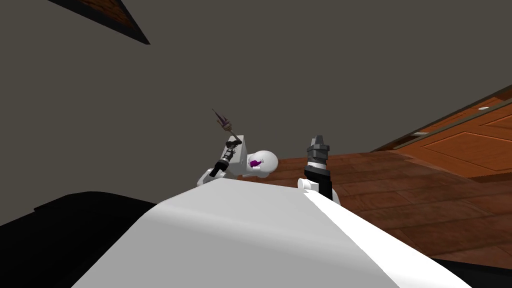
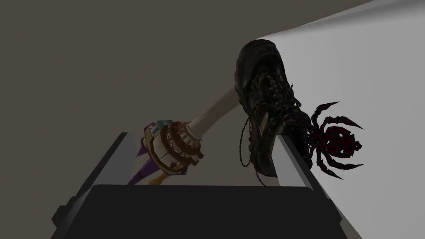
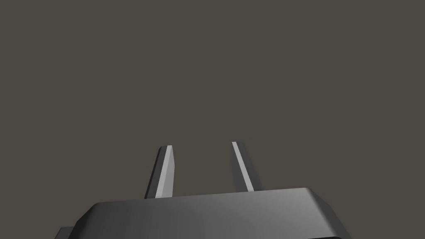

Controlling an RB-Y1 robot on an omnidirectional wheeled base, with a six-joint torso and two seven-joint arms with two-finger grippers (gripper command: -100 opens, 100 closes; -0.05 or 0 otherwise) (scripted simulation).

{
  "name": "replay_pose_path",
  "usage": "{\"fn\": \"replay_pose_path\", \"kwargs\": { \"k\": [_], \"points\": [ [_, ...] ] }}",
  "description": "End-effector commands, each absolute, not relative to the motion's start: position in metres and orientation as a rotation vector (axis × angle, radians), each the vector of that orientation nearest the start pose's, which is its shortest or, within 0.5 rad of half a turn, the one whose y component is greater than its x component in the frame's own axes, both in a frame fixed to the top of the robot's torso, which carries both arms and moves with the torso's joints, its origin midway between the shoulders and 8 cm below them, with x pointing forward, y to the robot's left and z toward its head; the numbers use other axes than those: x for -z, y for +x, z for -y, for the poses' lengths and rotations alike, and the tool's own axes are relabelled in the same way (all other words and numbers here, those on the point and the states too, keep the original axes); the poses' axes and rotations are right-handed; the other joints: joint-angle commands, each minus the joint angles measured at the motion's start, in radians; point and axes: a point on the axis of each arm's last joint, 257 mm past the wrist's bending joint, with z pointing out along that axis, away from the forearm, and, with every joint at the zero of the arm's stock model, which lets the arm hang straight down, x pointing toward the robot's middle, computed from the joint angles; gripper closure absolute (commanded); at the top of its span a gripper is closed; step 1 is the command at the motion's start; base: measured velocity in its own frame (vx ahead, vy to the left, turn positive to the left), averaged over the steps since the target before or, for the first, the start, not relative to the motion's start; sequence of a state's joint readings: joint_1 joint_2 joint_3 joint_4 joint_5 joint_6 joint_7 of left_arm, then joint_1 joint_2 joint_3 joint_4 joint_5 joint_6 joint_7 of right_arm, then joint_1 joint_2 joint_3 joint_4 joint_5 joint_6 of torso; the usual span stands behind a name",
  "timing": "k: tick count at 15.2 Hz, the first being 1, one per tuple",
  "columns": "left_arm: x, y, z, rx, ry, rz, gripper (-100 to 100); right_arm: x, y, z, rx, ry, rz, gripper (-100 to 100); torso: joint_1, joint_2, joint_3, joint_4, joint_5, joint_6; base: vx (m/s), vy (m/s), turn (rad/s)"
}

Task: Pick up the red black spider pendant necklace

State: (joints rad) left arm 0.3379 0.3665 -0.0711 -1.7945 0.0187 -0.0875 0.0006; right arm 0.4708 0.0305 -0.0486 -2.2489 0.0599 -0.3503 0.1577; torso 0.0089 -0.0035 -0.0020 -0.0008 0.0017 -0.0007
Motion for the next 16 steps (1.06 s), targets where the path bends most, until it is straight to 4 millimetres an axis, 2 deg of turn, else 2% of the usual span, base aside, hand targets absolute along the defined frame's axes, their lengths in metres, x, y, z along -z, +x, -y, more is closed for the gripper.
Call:
{"fn": "replay_pose_path", "kwargs": {
  "k": [1,2,3,6,7,8,12,13,15,16],
  "points": [
    [0.262,0.446,-0.318,0.934,-0.969,-1.457,-100,0.010,0.373,0.298,-1.043,0.698,-0.765,0,0.000,0.000,0.000,0.000,0.000,0.000,0.065,0.108,0.042],
    [0.256,0.444,-0.310,0.964,-0.966,-1.440,-100,0.010,0.373,0.298,-1.043,0.698,-0.765,0,0.000,0.000,0.000,0.000,0.000,0.000,0.040,0.060,0.006],
    [0.256,0.440,-0.324,0.955,-0.964,-1.443,-100,0.010,0.373,0.298,-1.043,0.698,-0.765,0,-0.002,0.000,0.000,0.000,0.000,0.000,0.054,-0.011,-0.009],
    [0.251,0.436,-0.337,0.954,-0.958,-1.443,-100,0.010,0.373,0.298,-1.043,0.698,-0.765,0,-0.013,-0.002,-0.001,0.000,-0.003,0.000,0.105,-0.095,0.007],
    [0.254,0.436,-0.331,0.952,-0.960,-1.445,-100,0.010,0.373,0.298,-1.043,0.698,-0.765,0,-0.015,-0.003,-0.002,-0.001,-0.003,0.001,0.077,-0.067,0.016],
    [0.253,0.436,-0.332,0.953,-0.960,-1.443,100,0.010,0.373,0.298,-1.043,0.698,-0.764,0,-0.014,-0.002,-0.002,-0.001,-0.003,0.001,0.027,-0.024,0.006],
    [0.255,0.435,-0.333,0.951,-0.963,-1.446,100,0.010,0.373,0.298,-1.043,0.698,-0.764,0,-0.011,0.003,0.002,0.002,-0.003,0.002,0.004,-0.004,0.006],
    [0.256,0.441,-0.321,0.956,-0.965,-1.443,100,0.010,0.373,0.298,-1.043,0.698,-0.764,0,-0.011,0.003,0.002,0.002,-0.002,0.001,-0.054,0.052,-0.005],
    [0.258,0.444,-0.312,0.957,-0.968,-1.444,100,0.010,0.373,0.298,-1.043,0.697,-0.764,0,-0.005,0.009,0.005,0.002,-0.001,0.002,-0.129,0.119,-0.029],
    [0.256,0.443,-0.317,0.959,-0.965,-1.441,100,0.010,0.373,0.298,-1.043,0.697,-0.764,0,-0.002,0.012,0.007,0.003,-0.001,0.001,-0.084,0.073,-0.025]
  ]
}}
